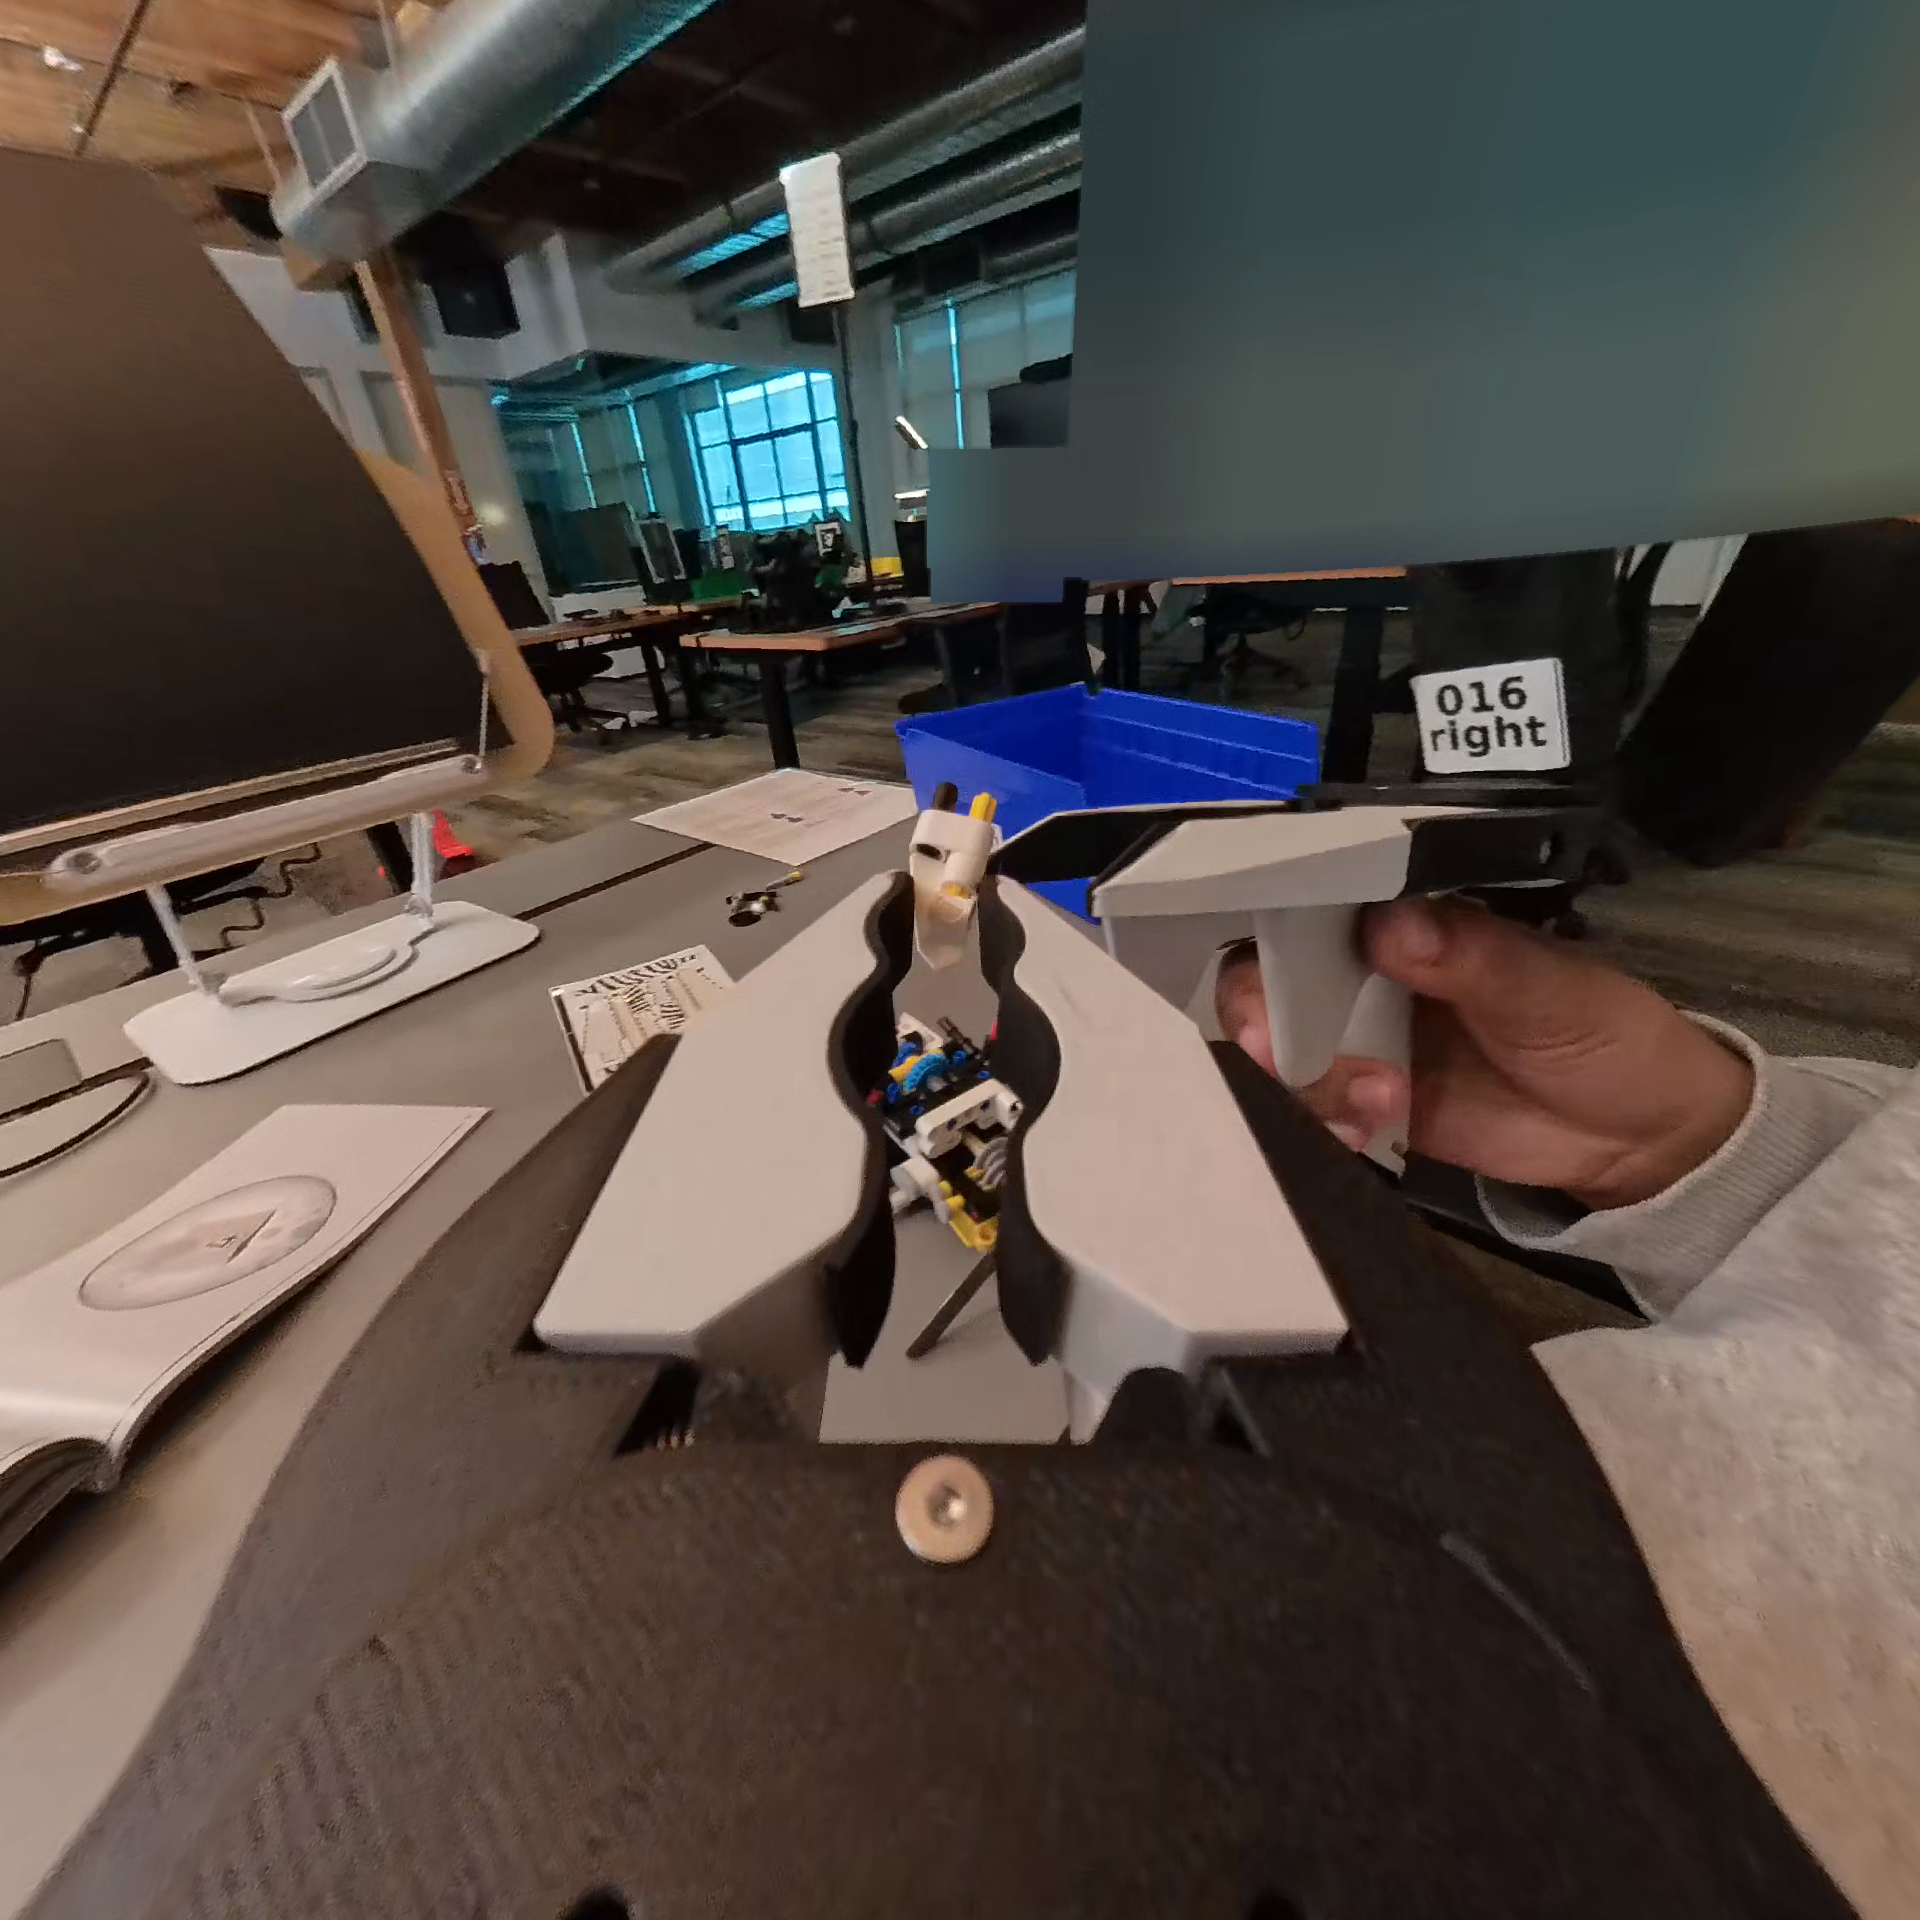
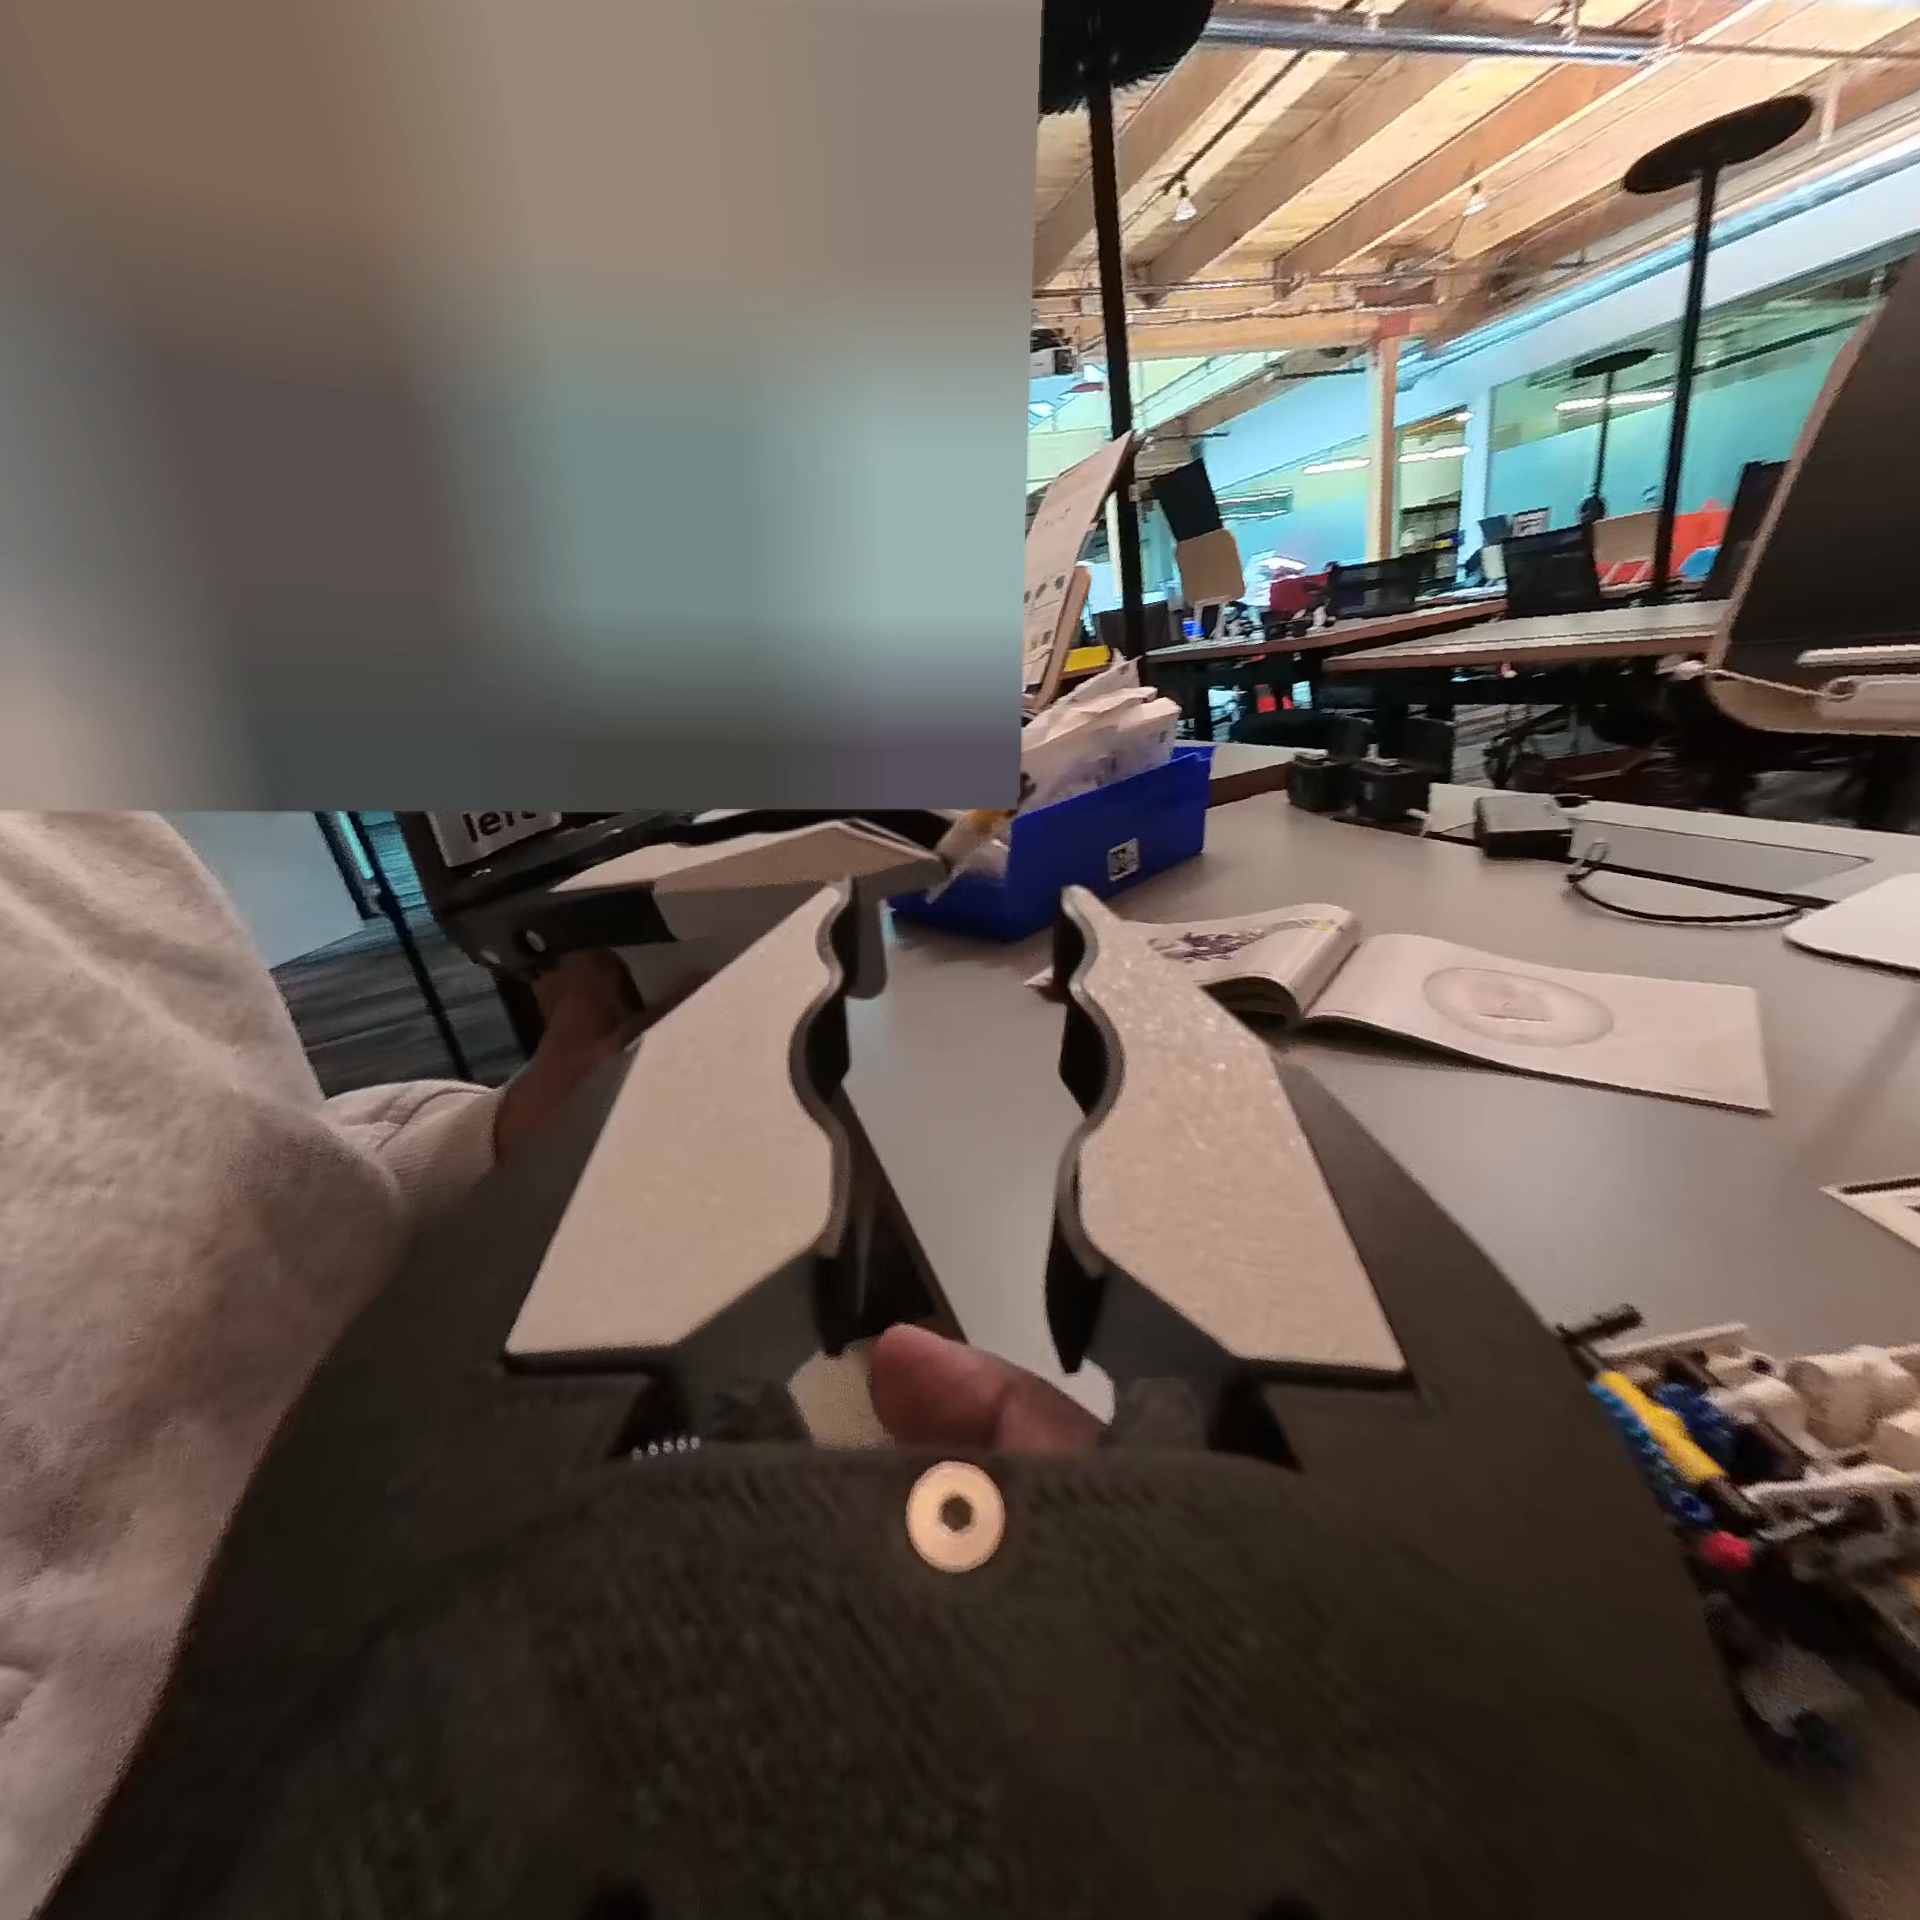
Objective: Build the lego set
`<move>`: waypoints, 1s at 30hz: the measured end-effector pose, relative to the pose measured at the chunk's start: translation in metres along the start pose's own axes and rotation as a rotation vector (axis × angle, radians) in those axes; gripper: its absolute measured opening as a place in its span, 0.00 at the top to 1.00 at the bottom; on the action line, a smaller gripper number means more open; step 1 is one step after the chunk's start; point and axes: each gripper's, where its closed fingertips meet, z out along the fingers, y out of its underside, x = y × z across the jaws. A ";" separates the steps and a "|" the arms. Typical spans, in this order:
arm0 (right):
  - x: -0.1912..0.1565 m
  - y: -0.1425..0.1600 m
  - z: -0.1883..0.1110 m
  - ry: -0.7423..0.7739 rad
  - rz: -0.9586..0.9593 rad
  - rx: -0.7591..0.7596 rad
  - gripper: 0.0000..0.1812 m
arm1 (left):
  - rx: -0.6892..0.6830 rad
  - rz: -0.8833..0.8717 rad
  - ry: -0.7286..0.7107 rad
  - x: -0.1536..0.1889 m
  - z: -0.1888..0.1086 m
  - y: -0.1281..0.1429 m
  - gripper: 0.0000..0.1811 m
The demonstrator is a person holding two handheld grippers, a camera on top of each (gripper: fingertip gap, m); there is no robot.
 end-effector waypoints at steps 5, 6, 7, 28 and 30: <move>-0.006 -0.001 0.000 -0.012 0.023 0.003 0.88 | -0.006 0.022 0.007 0.013 0.007 0.008 0.95; -0.005 -0.001 0.000 -0.018 0.036 0.005 0.90 | 0.004 0.025 0.012 0.015 0.006 0.008 0.98; -0.005 -0.002 -0.001 -0.024 0.047 0.012 0.94 | 0.015 0.031 0.015 0.018 0.006 0.007 0.98; -0.008 0.008 0.002 -0.020 -0.045 -0.023 0.94 | 0.090 -0.426 0.272 0.020 -0.001 0.013 0.94; -0.008 0.009 0.002 -0.030 -0.033 -0.027 0.93 | 0.092 -0.486 0.316 0.021 -0.002 0.014 0.94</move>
